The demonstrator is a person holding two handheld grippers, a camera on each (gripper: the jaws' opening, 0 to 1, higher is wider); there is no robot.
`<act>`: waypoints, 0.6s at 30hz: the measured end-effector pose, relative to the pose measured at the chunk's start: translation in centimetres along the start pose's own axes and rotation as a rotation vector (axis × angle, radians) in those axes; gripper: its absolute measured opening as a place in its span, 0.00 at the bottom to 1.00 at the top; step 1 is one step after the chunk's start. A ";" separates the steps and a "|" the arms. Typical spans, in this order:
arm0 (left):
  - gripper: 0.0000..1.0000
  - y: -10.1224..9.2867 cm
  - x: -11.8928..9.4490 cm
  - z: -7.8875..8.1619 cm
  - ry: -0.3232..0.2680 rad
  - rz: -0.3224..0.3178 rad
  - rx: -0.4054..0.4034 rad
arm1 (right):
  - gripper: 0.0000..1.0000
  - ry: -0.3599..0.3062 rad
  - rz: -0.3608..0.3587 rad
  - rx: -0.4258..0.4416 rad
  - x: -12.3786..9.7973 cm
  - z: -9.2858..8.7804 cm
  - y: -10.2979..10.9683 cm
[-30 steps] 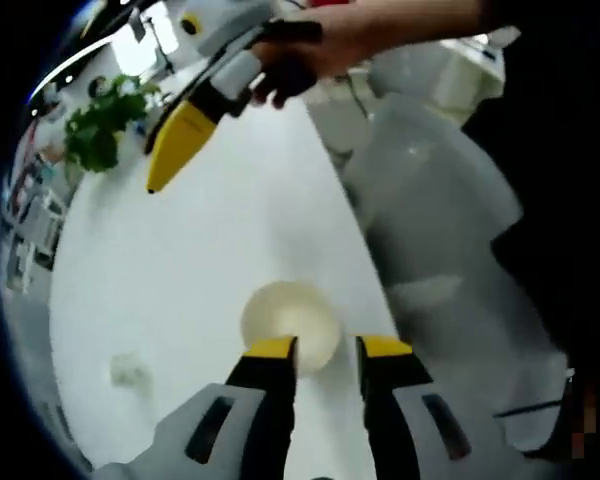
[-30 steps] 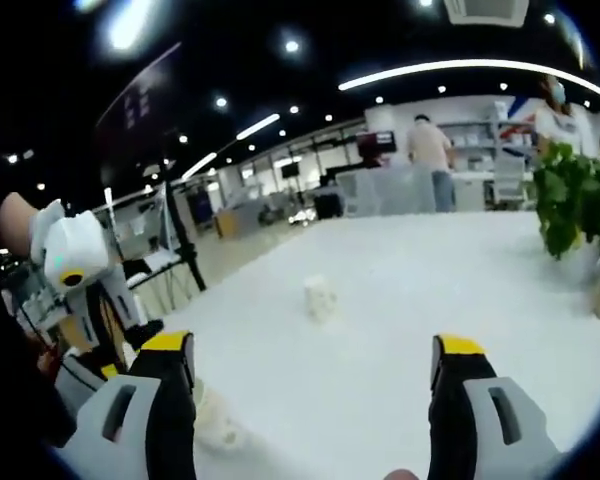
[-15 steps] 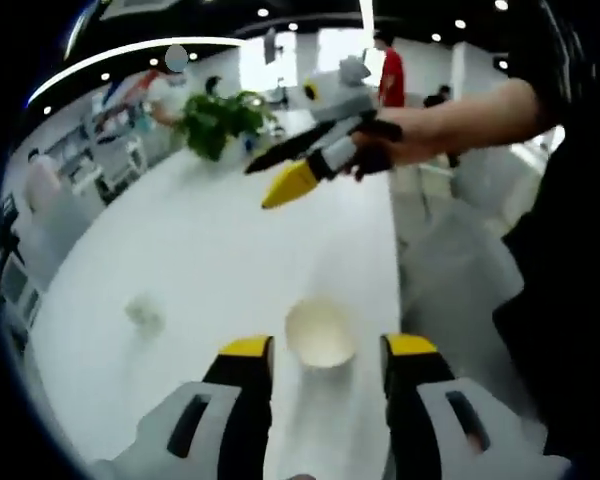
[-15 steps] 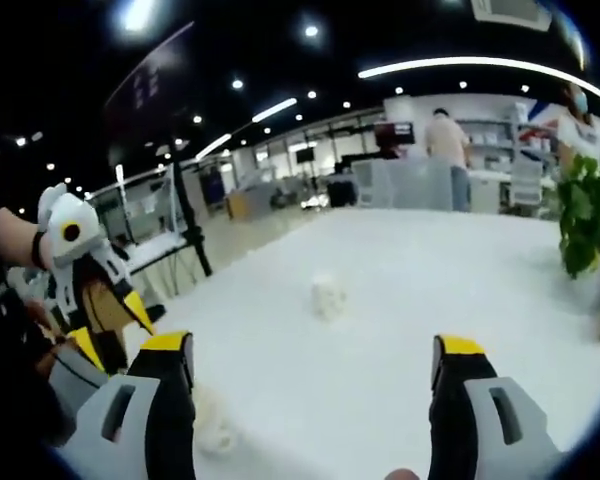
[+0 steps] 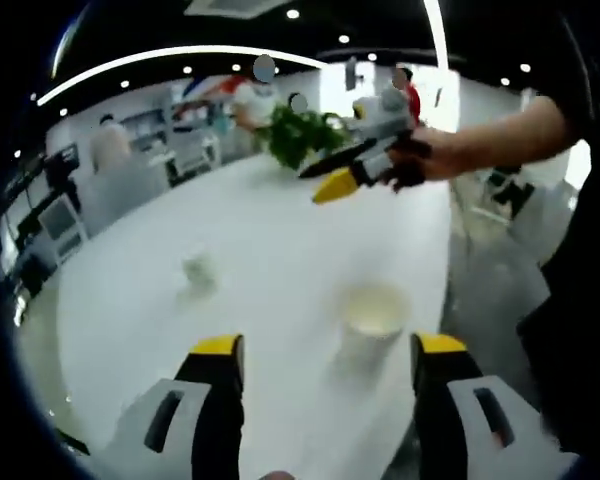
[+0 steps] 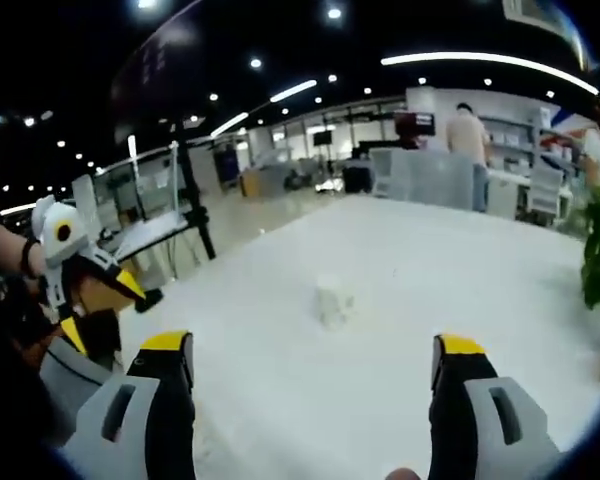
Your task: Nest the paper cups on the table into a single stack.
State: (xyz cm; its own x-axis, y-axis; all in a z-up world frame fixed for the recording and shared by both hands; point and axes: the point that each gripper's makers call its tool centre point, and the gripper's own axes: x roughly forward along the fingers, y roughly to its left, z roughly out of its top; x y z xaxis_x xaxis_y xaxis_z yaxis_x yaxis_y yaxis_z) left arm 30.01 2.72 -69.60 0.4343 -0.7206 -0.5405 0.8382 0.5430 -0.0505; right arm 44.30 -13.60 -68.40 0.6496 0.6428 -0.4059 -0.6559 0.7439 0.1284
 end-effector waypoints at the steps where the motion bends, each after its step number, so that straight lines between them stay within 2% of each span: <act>1: 0.69 0.2 -0.1 0.0 -0.017 0.013 -0.008 | 0.97 0.006 0.005 -0.012 0.5 0.2 0.0; 5: 0.75 0.8 -0.2 -0.6 -0.032 0.044 -0.026 | 0.95 -0.026 0.034 -0.022 2.1 1.2 0.1; 9: 0.85 1.4 -0.2 -0.4 -0.063 0.079 -0.073 | 0.94 0.024 0.051 -0.062 4.7 0.8 0.1; 18: 0.99 2.2 -0.7 -0.9 -0.077 0.123 -0.124 | 0.90 0.086 0.083 -0.127 10.2 0.3 -0.6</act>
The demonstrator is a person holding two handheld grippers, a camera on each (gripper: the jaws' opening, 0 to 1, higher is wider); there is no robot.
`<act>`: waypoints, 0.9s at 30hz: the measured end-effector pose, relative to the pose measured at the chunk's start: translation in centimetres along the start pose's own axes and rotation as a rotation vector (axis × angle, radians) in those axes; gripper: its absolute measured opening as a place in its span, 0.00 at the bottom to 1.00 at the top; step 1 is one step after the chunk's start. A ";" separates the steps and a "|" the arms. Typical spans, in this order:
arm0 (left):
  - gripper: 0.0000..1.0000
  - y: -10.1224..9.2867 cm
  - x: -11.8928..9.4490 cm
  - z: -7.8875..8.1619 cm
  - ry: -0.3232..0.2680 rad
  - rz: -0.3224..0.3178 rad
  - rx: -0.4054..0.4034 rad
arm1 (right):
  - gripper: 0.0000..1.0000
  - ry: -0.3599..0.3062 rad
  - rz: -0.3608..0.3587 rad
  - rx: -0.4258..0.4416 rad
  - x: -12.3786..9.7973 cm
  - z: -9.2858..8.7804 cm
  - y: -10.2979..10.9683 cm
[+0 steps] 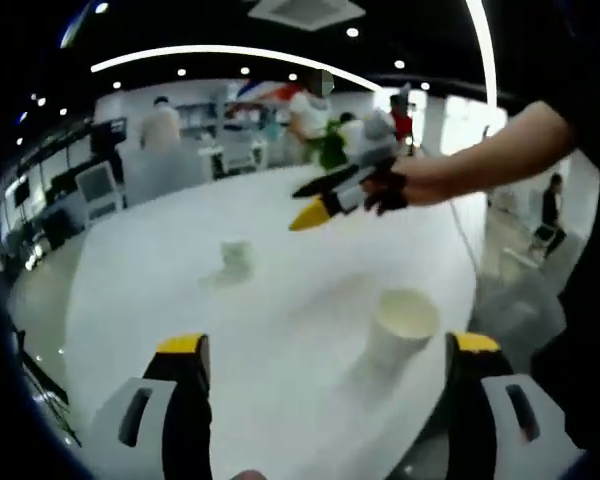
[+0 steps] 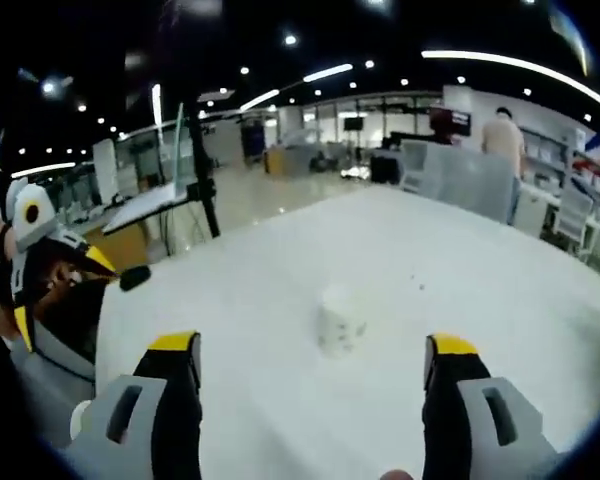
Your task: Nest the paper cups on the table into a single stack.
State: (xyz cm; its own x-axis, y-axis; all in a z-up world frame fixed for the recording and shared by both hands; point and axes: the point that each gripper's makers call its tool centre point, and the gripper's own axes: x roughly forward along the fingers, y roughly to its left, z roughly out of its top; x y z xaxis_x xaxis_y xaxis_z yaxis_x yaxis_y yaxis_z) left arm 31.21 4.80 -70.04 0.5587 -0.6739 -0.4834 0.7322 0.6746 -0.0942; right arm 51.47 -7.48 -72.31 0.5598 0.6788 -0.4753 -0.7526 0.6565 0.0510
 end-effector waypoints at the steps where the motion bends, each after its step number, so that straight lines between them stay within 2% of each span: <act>1: 0.99 0.1 -0.1 -0.1 0.002 0.004 -0.013 | 0.89 0.019 0.005 -0.011 0.7 -0.3 -0.1; 8: 0.99 0.2 -0.7 -0.2 -0.009 0.022 -0.033 | 0.87 0.046 0.019 -0.034 3.6 0.0 -0.7; 16: 0.99 0.3 -1.1 -0.6 -0.011 0.059 -0.068 | 0.82 0.091 0.044 -0.059 7.2 -0.9 -1.2; 19: 0.98 0.0 -1.2 -1.1 0.005 0.058 -0.065 | 0.76 0.076 0.054 -0.025 8.4 -0.6 -1.6; 23: 0.97 0.1 -1.5 -1.5 0.013 0.065 -0.066 | 0.69 0.071 0.034 0.004 10.2 -0.6 -3.5; 27: 0.98 0.4 -1.8 -1.7 0.012 0.069 -0.075 | 0.59 0.071 0.029 0.031 10.7 -0.5 -3.5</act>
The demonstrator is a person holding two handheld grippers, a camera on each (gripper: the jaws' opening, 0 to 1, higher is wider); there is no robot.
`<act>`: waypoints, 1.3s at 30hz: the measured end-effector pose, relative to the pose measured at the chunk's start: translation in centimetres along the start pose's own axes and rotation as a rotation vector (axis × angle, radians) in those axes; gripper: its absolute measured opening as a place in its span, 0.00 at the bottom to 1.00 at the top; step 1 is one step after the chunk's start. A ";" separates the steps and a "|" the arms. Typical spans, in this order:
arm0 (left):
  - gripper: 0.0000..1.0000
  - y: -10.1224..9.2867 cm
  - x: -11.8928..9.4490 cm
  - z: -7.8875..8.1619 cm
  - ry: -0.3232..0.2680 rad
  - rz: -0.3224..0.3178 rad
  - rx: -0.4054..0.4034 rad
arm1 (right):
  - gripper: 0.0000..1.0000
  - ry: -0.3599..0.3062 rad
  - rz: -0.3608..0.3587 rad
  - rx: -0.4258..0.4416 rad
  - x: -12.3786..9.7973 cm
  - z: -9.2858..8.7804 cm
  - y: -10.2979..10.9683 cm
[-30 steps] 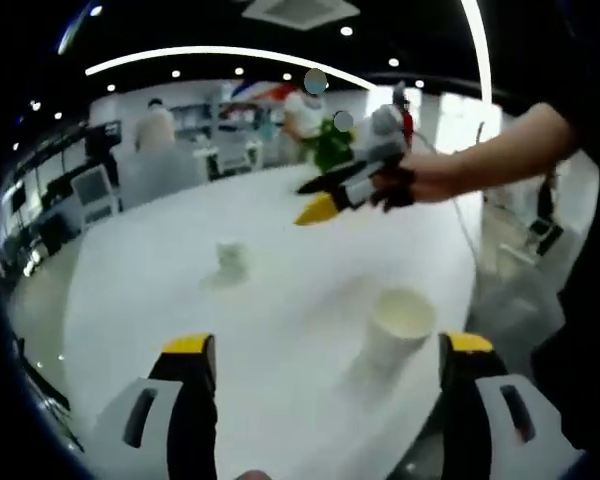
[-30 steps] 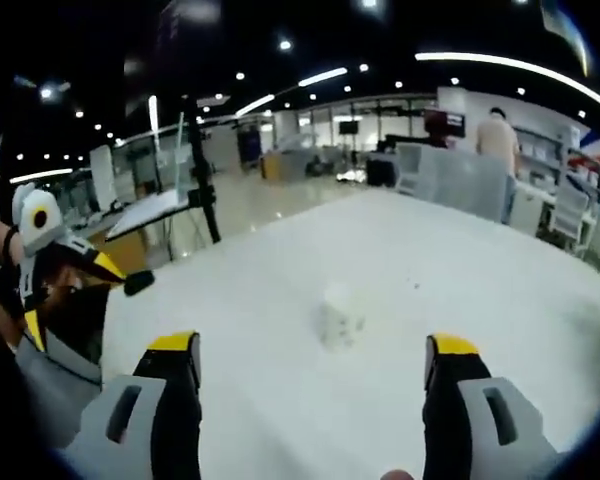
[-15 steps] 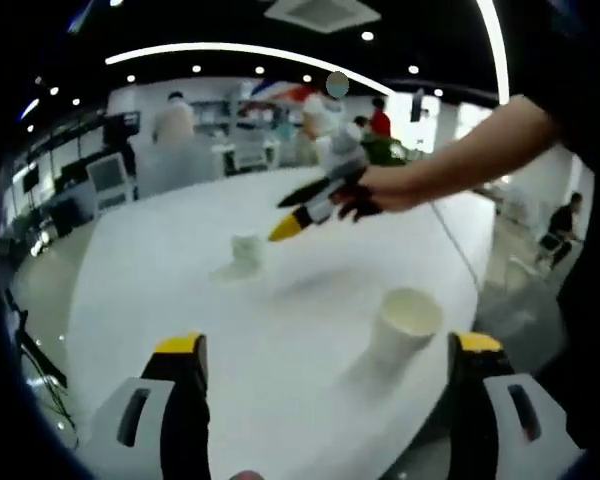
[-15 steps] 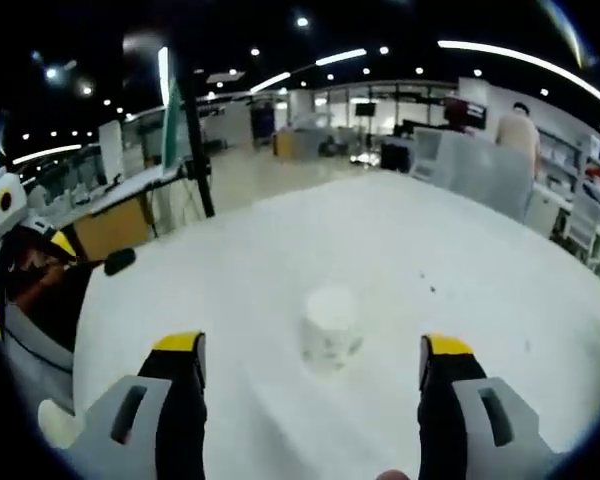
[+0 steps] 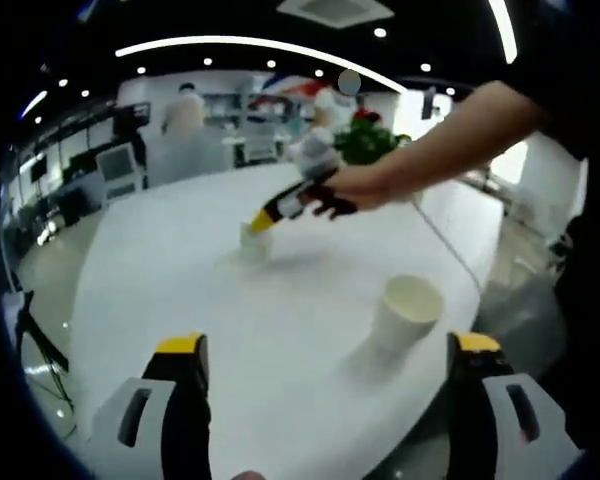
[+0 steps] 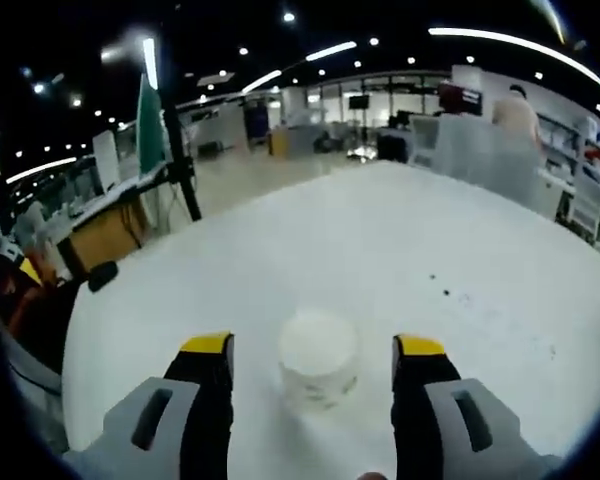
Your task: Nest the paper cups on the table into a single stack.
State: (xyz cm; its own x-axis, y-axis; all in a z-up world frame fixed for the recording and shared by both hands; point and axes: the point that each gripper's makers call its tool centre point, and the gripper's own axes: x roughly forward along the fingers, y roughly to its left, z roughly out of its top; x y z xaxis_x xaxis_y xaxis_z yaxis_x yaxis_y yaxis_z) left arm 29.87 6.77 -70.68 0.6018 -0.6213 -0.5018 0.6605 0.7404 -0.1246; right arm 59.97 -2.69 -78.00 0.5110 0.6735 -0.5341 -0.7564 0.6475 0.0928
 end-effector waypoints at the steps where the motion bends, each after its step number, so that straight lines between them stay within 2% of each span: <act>1: 0.98 0.1 0.0 -0.1 0.001 0.003 -0.001 | 0.58 0.011 -0.007 -0.014 0.1 -0.1 0.1; 6: 0.98 0.2 0.0 -0.5 0.007 0.005 -0.014 | 0.52 0.046 0.004 -0.057 0.9 -0.7 0.3; 8: 0.97 0.2 -0.1 -0.5 0.006 0.007 -0.016 | 0.45 0.075 0.003 -0.093 1.3 -1.2 -0.1; 10: 0.97 0.3 -0.1 -0.6 0.003 0.010 -0.023 | 0.35 0.083 0.007 -0.093 1.2 -1.3 0.0; 14: 0.97 0.4 0.1 -0.6 0.002 0.008 -0.024 | 0.35 0.088 0.005 -0.093 1.4 -1.4 -0.6; 18: 0.98 0.4 0.1 0.2 -0.025 0.006 -0.033 | 0.34 0.096 0.006 -0.087 0.2 -1.4 0.0; 25: 0.97 0.3 0.0 0.7 -0.034 0.001 -0.022 | 0.34 0.086 0.008 -0.093 -2.4 -0.8 0.9; 30: 0.96 -0.1 -0.1 1.9 -0.061 -0.014 -0.006 | 0.34 0.051 0.003 -0.063 -4.9 -0.4 1.3; 39: 0.96 -0.1 -0.5 2.5 -0.058 -0.039 0.023 | 0.34 0.022 -0.016 -0.046 -8.8 -0.1 1.9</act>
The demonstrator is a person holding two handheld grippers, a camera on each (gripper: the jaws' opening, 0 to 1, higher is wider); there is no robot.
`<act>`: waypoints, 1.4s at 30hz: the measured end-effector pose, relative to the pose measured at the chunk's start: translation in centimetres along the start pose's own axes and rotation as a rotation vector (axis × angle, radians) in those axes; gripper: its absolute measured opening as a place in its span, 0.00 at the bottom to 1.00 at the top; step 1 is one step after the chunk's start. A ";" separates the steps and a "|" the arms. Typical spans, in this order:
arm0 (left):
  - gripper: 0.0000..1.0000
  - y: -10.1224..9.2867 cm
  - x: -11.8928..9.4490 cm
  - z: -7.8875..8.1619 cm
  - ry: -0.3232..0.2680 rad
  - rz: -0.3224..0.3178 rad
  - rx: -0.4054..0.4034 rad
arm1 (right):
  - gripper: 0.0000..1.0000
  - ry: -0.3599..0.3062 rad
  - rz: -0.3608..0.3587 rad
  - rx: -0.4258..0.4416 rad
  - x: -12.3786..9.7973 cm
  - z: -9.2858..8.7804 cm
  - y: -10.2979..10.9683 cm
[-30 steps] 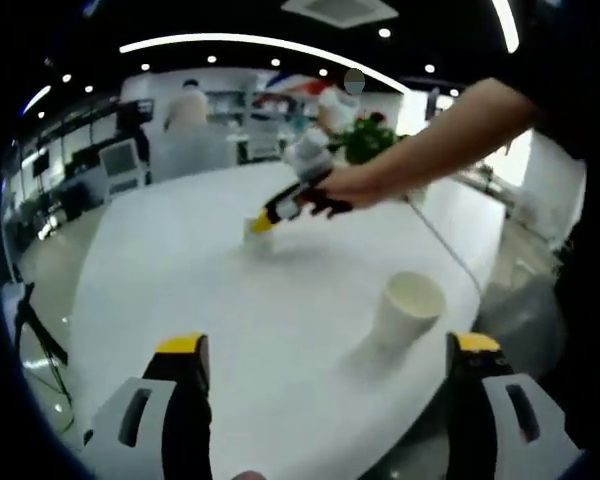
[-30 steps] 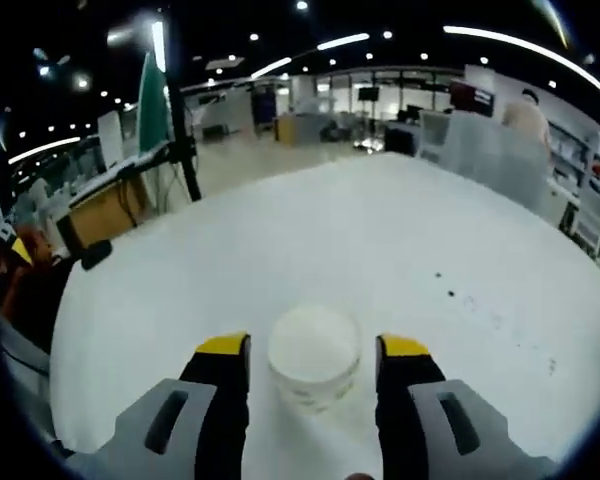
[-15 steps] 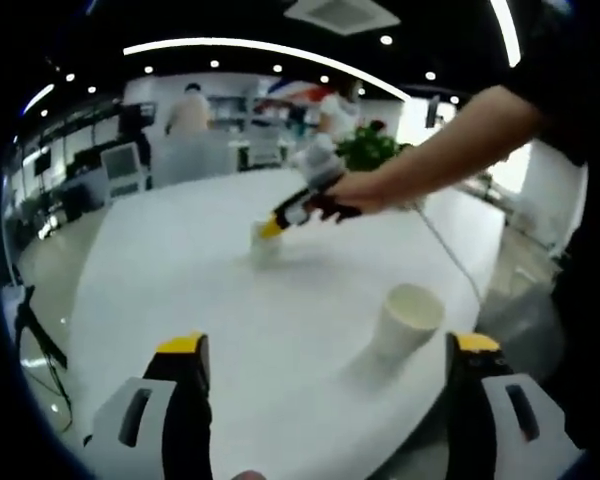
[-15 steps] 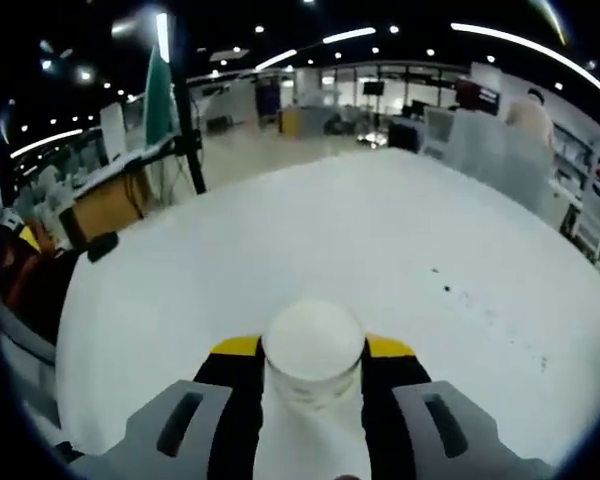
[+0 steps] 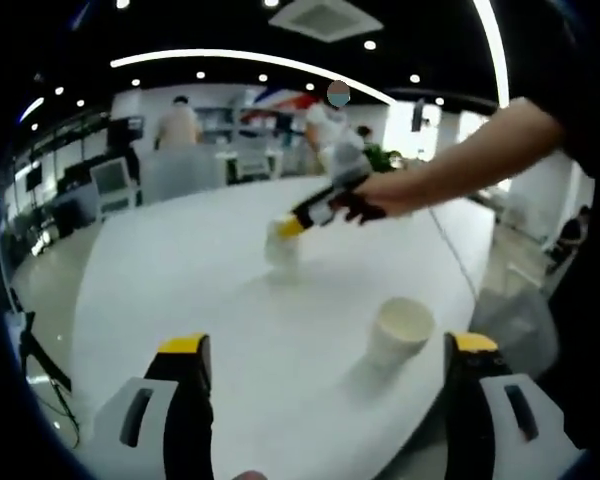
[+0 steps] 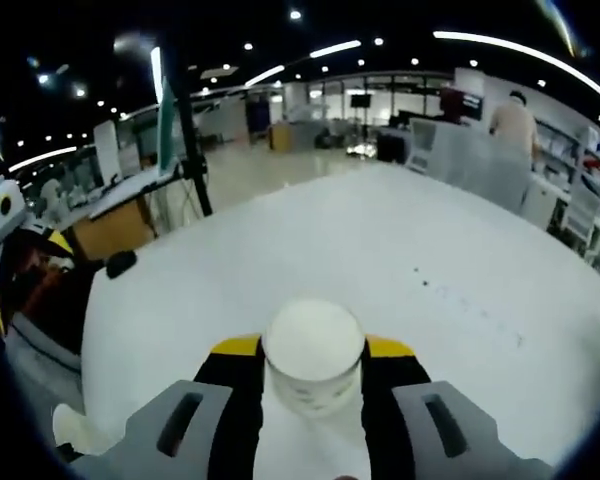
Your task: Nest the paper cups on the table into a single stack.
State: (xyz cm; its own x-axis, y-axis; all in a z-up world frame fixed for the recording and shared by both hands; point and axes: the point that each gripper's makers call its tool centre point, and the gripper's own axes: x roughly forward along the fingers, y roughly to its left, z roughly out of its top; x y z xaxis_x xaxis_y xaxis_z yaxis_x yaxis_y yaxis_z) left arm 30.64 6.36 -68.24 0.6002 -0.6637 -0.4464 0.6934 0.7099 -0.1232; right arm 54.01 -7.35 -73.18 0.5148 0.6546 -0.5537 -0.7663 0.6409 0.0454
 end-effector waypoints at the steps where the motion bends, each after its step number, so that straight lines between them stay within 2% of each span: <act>1: 0.96 0.1 0.0 -0.1 0.011 -0.003 -0.003 | 0.34 -0.006 -0.003 0.002 -0.6 0.2 0.1; 7: 0.96 0.2 0.0 0.8 -0.009 -0.023 -0.006 | 0.34 -0.087 -0.005 0.014 -3.7 2.3 1.7; 11: 0.95 -0.4 0.3 0.9 0.005 -0.053 0.019 | 0.34 -0.143 0.000 0.012 -5.9 3.6 3.4; 18: 0.95 -1.2 1.0 0.9 0.009 -0.098 0.028 | 0.34 -0.208 0.020 -0.001 -9.7 4.6 6.5; 25: 0.95 -2.4 1.6 2.0 -0.013 -0.144 0.024 | 0.34 -0.279 0.031 0.014 -13.3 5.6 9.3; 28: 0.95 -2.4 1.8 2.1 -0.013 -0.158 0.015 | 0.34 -0.323 0.031 0.019 -14.9 6.4 10.8; 31: 0.95 -2.7 1.5 3.0 -0.040 -0.168 -0.005 | 0.34 -0.377 0.046 0.041 -16.3 7.3 12.2; 33: 0.95 -2.9 1.4 3.7 -0.075 -0.183 -0.031 | 0.34 -0.395 0.045 0.049 -17.0 7.4 13.1; 37: 0.95 -3.1 1.2 3.7 -0.078 -0.194 -0.049 | 0.34 -0.414 0.057 0.063 -17.3 6.8 14.8; 40: 0.95 -3.6 0.9 3.8 -0.084 -0.208 -0.044 | 0.34 -0.427 0.056 0.082 -17.4 6.4 15.3; 42: 0.95 -4.1 0.8 4.2 -0.102 -0.232 -0.057 | 0.34 -0.455 0.065 0.121 -17.5 6.2 15.7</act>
State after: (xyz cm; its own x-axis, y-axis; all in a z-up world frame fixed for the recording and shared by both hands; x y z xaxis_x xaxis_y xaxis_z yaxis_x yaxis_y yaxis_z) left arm 29.92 1.89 -64.41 0.4664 -0.8288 -0.3092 0.7954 0.5459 -0.2635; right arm 35.39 -6.25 -57.65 0.6044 0.7865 -0.1272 -0.7659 0.6175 0.1790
